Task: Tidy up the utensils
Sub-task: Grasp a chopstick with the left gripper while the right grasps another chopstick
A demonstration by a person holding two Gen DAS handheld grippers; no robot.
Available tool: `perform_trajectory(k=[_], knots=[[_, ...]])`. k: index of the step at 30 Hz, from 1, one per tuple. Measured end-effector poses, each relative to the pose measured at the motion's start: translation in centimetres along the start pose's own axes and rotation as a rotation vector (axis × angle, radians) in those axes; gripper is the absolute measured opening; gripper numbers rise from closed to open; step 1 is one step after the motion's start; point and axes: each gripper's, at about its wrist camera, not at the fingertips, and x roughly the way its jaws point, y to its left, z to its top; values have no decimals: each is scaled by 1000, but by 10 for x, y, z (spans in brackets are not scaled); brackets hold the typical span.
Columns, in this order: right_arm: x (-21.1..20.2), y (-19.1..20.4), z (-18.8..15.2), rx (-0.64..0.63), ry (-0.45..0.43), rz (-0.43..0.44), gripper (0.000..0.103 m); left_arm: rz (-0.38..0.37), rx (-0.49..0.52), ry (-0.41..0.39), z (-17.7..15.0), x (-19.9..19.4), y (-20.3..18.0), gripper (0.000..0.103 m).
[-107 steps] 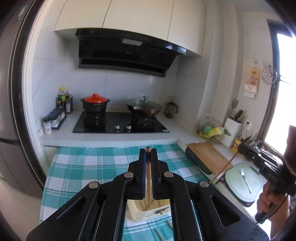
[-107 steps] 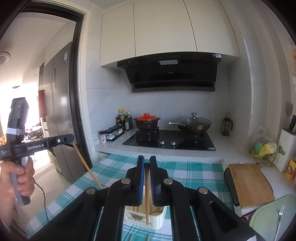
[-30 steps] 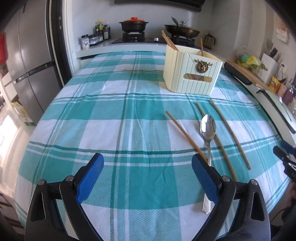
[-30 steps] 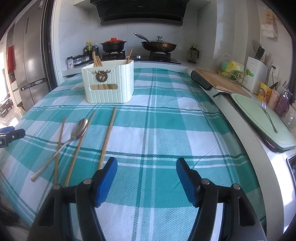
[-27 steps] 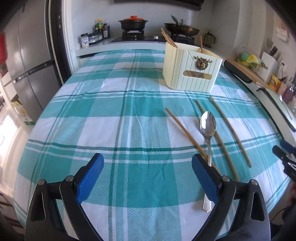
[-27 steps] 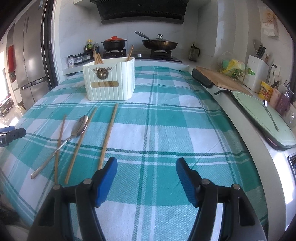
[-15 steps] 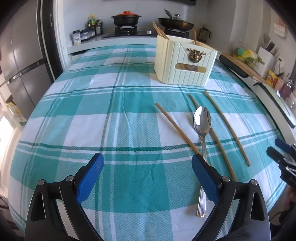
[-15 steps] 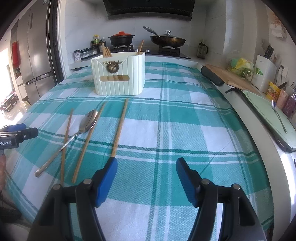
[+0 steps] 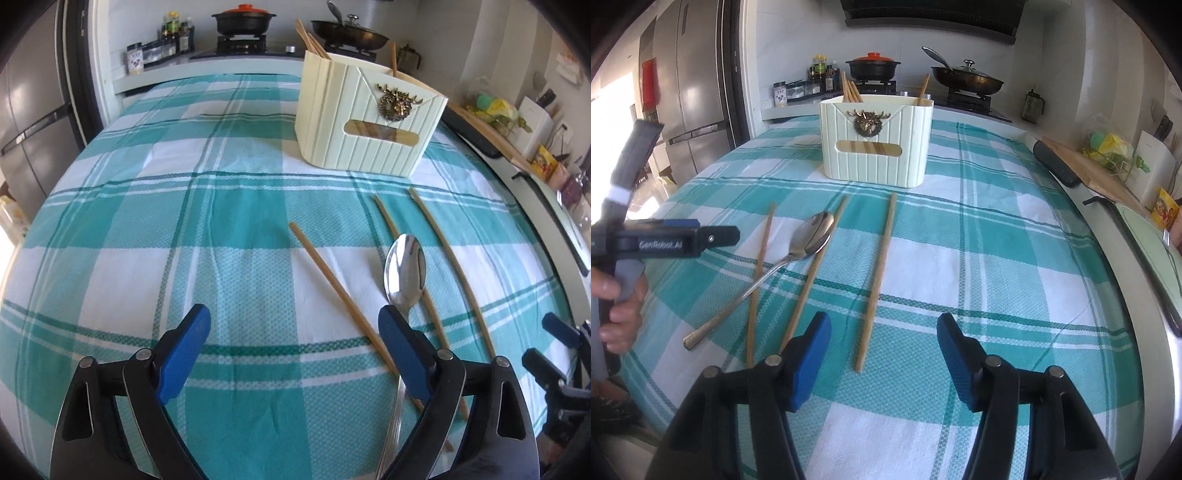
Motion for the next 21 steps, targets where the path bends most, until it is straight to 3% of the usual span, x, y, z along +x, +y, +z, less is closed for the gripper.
perform_trajectory(k=[4, 8, 11, 17, 21], knots=[[8, -12, 4, 33, 24, -4, 55, 33, -3, 11, 9, 15, 0, 87], [15, -16, 9, 38, 33, 10, 55, 17, -22, 42, 15, 28, 2, 79], [22, -13, 12, 34, 51, 41, 55, 13, 11, 71, 17, 38, -6, 72], [49, -15, 29, 32, 83, 87, 55, 31, 52, 74, 25, 45, -13, 68], [77, -14, 45, 37, 105, 126, 47, 16, 37, 73, 25, 44, -13, 59]])
